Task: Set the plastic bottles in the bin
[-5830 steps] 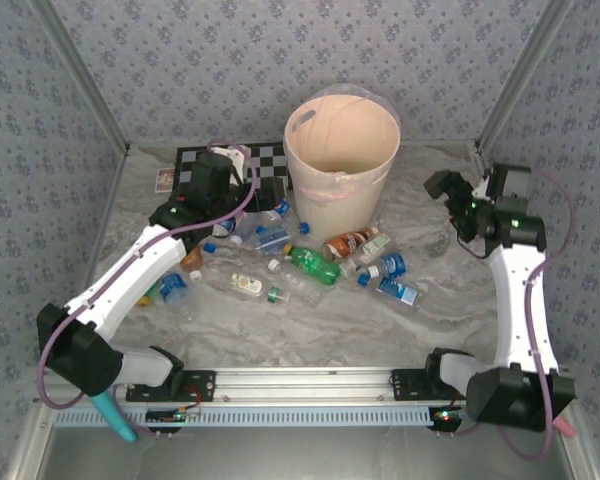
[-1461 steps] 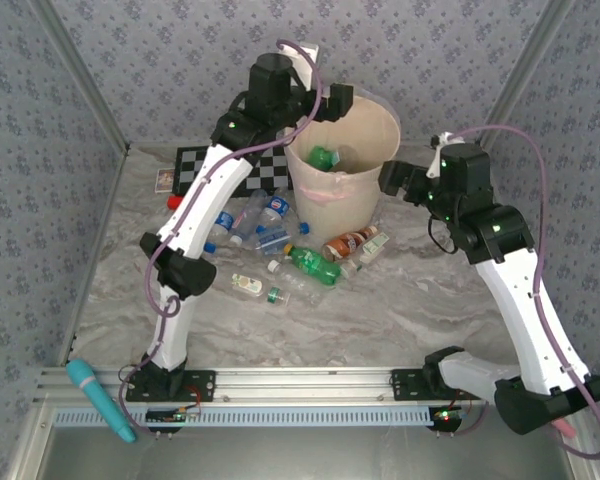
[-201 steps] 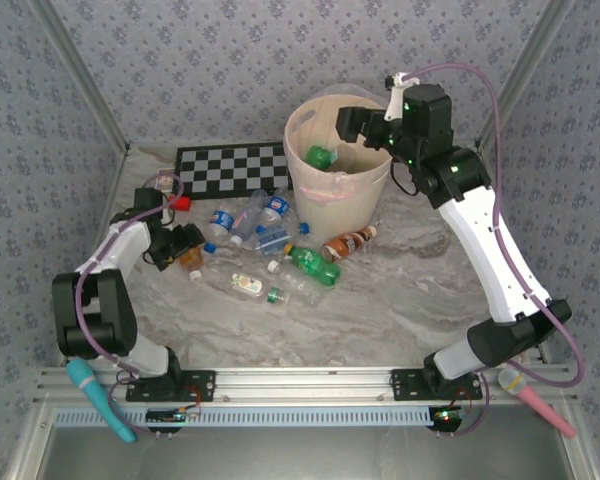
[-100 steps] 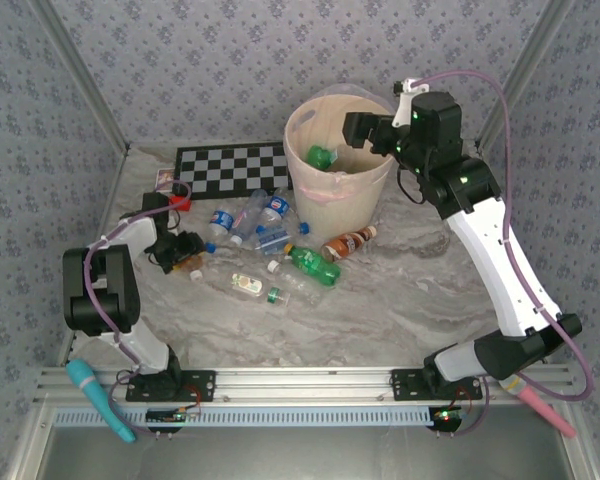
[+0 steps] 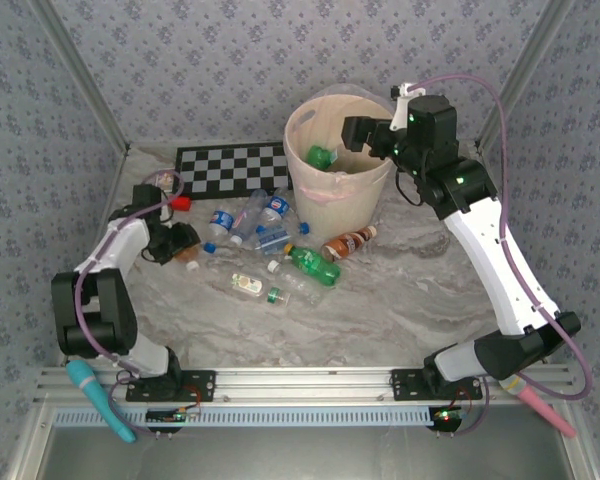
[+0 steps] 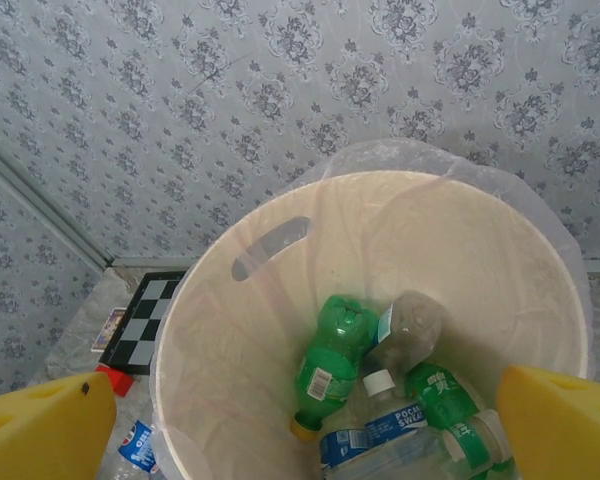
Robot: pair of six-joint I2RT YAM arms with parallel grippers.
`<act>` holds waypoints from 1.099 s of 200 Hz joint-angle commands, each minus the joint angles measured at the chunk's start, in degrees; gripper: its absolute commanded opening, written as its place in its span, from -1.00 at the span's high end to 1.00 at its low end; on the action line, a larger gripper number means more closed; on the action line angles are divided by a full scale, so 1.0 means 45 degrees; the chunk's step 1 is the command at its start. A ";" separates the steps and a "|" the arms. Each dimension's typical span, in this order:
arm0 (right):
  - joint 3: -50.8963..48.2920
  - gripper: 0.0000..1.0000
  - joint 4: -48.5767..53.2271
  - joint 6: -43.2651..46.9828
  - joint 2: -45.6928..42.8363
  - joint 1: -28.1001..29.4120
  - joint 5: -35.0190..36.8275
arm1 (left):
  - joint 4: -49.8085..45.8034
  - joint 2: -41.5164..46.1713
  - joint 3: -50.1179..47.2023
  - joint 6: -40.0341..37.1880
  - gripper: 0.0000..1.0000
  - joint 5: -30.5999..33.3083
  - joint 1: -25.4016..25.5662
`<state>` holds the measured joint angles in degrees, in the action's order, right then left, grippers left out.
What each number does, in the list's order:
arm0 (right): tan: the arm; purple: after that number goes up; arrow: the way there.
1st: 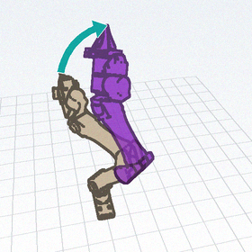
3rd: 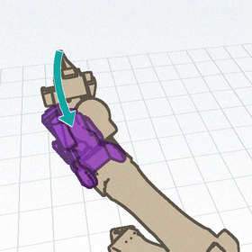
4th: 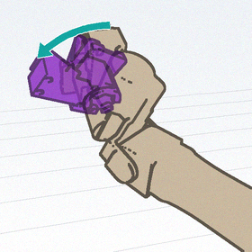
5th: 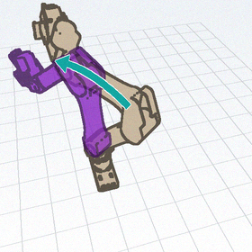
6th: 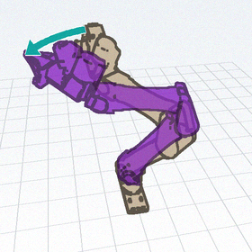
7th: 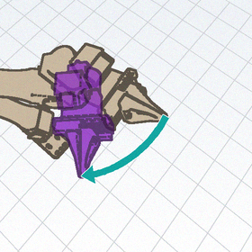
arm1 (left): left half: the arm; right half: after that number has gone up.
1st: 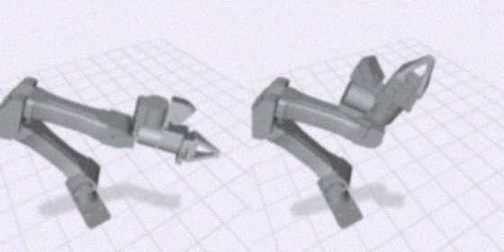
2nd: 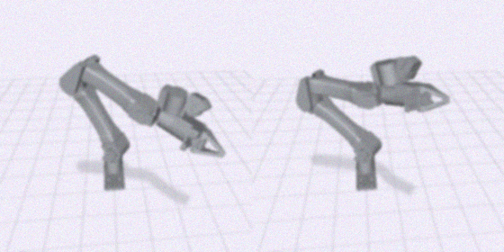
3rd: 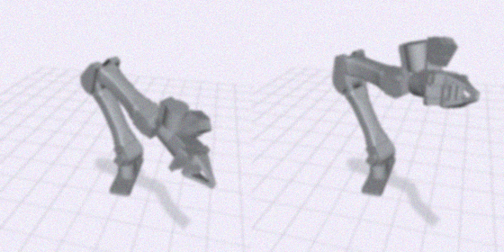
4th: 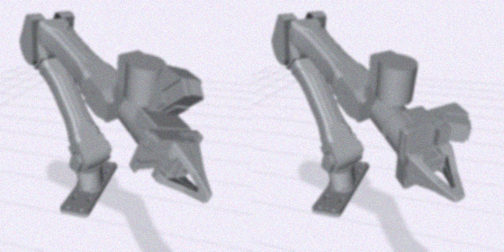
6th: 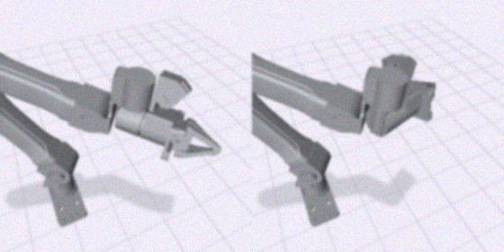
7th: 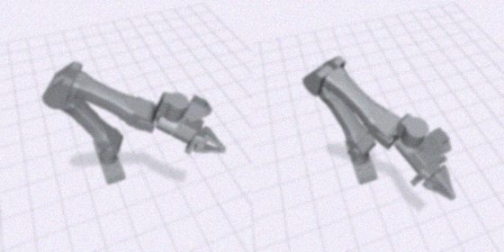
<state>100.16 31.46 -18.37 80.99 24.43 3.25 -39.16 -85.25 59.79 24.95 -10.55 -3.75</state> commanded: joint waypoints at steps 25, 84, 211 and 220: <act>0.0071 -0.99 -0.0439 0.0098 -0.0122 -0.0030 -0.0011 | -0.1443 0.1790 0.2227 0.0940 -0.14 -0.0760 0.0372; 0.0162 -0.99 -0.0487 0.0068 -0.0198 -0.0118 -0.0165 | -0.1738 0.1632 0.6524 0.2288 -0.13 -0.1348 0.1985; -0.0169 -0.99 -0.0293 0.0145 -0.0840 -0.0291 0.0252 | 0.0750 -0.3423 1.4889 0.3874 -0.11 -0.2390 0.5712; -0.0148 -0.99 -0.0312 0.0142 -0.0811 -0.0310 0.0264 | 0.0770 -0.3933 1.5546 0.4192 -0.11 -0.2645 0.5911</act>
<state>99.35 31.07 -18.37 77.97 23.49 3.31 -38.87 -99.00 122.43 40.69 -18.87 20.75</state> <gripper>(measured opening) 0.995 0.555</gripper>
